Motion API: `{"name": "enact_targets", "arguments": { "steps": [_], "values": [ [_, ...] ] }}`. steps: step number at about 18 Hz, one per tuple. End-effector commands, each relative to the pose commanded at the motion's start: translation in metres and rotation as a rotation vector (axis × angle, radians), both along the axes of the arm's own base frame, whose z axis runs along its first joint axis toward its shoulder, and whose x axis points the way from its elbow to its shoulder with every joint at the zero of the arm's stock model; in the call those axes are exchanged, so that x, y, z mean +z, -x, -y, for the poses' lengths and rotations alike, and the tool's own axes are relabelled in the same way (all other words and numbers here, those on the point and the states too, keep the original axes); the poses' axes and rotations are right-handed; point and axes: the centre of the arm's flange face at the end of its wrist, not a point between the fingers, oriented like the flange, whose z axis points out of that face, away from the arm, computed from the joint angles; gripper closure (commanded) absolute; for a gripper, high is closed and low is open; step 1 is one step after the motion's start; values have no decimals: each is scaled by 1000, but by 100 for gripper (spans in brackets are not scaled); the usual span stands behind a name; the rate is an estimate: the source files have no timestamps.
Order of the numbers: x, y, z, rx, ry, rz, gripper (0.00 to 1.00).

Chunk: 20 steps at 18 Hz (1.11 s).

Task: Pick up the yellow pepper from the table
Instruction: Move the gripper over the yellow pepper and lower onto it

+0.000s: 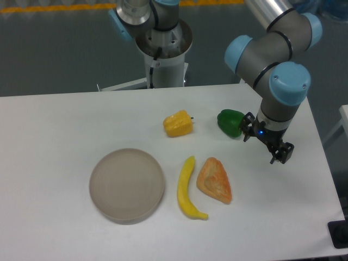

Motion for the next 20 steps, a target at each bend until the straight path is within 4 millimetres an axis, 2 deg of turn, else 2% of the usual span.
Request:
{"name": "enact_targets", "arguments": {
  "steps": [4, 6, 8, 13, 16, 18, 20],
  "values": [
    [-15, -26, -1, -11, 10, 35, 0],
    [-32, -47, -4, -38, 34, 57, 0],
    [-28, -61, -3, -54, 34, 57, 0],
    [-28, -109, 41, -75, 55, 78, 0],
    [-36, -132, 66, -79, 73, 94, 0],
    [-41, -160, 84, -82, 87, 103, 0],
    [-47, -174, 94, -88, 98, 116, 0]
  ]
}}
